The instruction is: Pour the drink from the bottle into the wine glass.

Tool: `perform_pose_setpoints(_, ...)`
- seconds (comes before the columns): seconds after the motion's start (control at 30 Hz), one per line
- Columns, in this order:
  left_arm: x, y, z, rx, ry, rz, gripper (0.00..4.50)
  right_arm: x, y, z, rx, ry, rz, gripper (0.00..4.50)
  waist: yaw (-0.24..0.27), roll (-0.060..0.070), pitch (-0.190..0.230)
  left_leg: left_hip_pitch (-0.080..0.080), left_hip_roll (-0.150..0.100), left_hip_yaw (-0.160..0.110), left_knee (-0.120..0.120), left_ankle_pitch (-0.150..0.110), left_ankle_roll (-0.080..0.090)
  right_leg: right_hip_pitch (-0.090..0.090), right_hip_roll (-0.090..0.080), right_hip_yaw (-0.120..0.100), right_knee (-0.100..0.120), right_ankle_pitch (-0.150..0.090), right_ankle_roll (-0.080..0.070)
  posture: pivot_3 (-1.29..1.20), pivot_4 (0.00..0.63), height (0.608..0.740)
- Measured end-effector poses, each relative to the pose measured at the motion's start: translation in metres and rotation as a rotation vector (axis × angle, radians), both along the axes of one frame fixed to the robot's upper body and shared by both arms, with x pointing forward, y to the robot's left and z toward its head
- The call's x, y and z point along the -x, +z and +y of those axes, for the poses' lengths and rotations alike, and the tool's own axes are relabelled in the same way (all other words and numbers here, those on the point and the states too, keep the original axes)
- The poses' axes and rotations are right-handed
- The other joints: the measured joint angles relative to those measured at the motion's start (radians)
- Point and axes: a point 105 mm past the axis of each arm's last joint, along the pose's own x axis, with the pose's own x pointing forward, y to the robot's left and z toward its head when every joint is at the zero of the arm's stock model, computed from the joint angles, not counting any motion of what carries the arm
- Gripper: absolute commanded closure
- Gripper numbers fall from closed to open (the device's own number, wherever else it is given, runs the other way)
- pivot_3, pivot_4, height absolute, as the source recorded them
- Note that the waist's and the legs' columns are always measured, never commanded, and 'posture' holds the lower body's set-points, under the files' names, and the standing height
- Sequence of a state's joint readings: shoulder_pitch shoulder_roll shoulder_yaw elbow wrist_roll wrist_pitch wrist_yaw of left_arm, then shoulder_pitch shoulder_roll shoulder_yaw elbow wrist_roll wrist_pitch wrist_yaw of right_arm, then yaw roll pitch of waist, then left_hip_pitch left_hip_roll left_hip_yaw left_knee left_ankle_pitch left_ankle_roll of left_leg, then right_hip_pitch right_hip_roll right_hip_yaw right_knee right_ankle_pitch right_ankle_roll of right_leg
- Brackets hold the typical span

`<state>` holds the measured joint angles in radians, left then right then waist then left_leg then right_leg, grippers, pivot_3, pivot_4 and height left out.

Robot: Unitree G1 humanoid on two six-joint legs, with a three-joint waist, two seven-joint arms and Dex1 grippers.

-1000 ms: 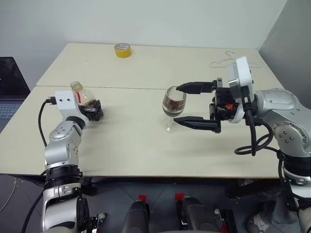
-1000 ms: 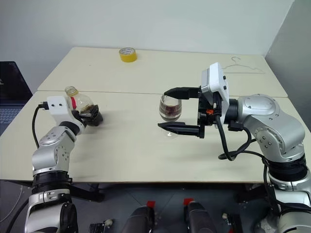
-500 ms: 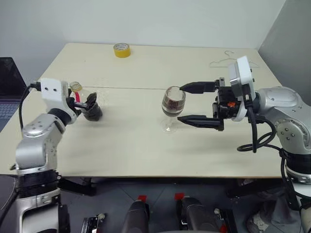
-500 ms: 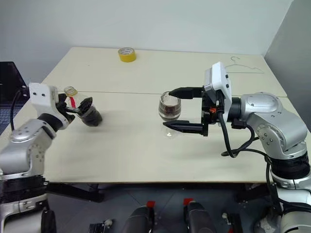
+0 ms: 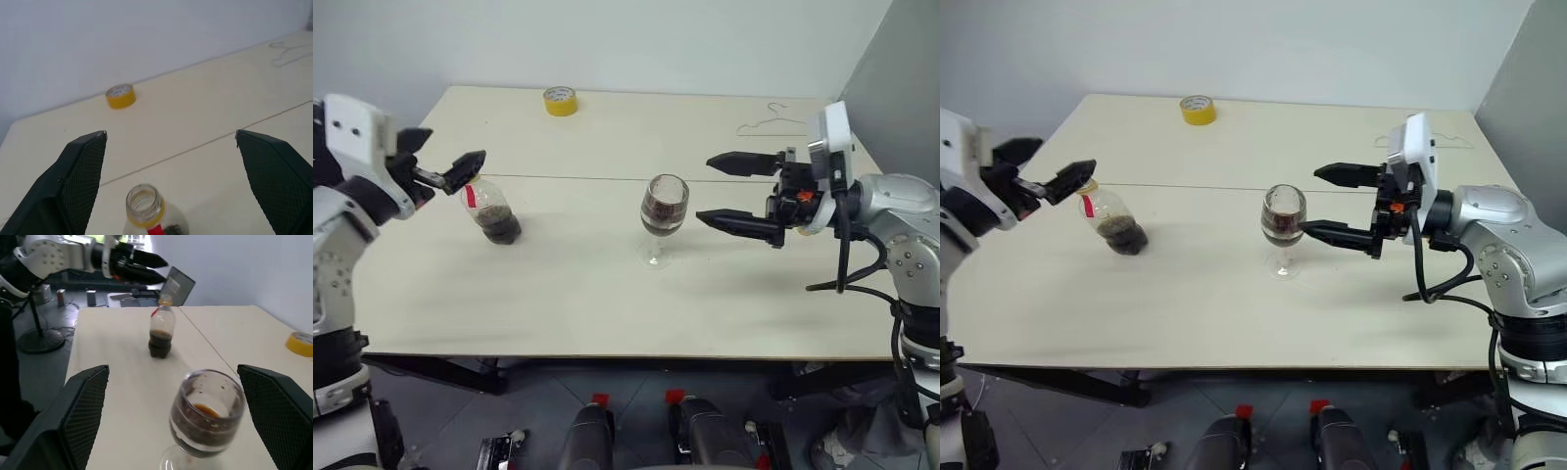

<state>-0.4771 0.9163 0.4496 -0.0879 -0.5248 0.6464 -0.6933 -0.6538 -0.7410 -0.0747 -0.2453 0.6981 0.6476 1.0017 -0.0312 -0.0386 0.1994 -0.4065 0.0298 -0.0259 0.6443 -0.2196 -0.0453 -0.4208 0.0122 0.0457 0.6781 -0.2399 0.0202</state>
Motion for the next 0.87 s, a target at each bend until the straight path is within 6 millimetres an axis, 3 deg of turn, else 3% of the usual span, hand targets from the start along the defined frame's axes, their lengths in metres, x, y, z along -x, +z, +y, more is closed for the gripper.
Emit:
perform_pose_setpoints(0.17, 0.028, -0.023, 0.018, -0.054, -0.123, 0.172, 0.04, -0.006, -0.009, -0.049, 0.07, -0.156, 0.051, 0.0, -0.002, 0.001, 0.001, 0.0, 0.001, 0.001, -0.002, 0.0, 0.0, -0.003, 0.0, 0.0, 0.0, -0.001, -0.002, 0.0, 0.15, 0.74)
perform_pose_setpoints(0.3, 0.047, -0.01, 0.049, -0.05, -0.121, 0.207, 0.04, -0.001, -0.002, -0.077, 0.166, -0.185, 0.055, 0.0, -0.003, 0.001, 0.001, 0.002, 0.003, 0.001, -0.003, 0.0, 0.0, -0.003, 0.0, -0.001, 0.001, -0.006, -0.01, 0.0, 0.15, 0.74)
perform_pose_setpoints(0.4, 0.063, -0.006, 0.059, -0.067, -0.167, 0.25, 0.04, 0.001, 0.0, -0.092, 0.206, -0.17, 0.08, 0.0, -0.004, 0.003, 0.002, 0.005, 0.002, 0.004, -0.004, 0.0, 0.0, -0.002, -0.002, -0.001, 0.001, -0.006, -0.01, 0.0, 0.15, 0.74)
perform_pose_setpoints(0.63, 0.079, -0.01, 0.084, -0.106, -0.177, 0.341, 0.04, 0.001, 0.001, -0.104, 0.268, -0.116, 0.105, 0.0, -0.005, 0.004, 0.003, 0.005, 0.003, 0.007, -0.007, 0.0, 0.0, -0.005, -0.007, -0.001, 0.001, -0.006, -0.01, 0.0, 0.15, 0.74)
perform_pose_setpoints(0.87, 0.081, -0.004, 0.086, -0.136, -0.196, 0.325, 0.04, -0.007, 0.001, -0.11, 0.282, -0.134, 0.095, 0.0, -0.007, 0.004, 0.003, 0.005, 0.002, 0.01, -0.014, 0.0, 0.0, -0.008, -0.006, -0.001, 0.001, -0.007, -0.012, 0.0, 0.15, 0.74)
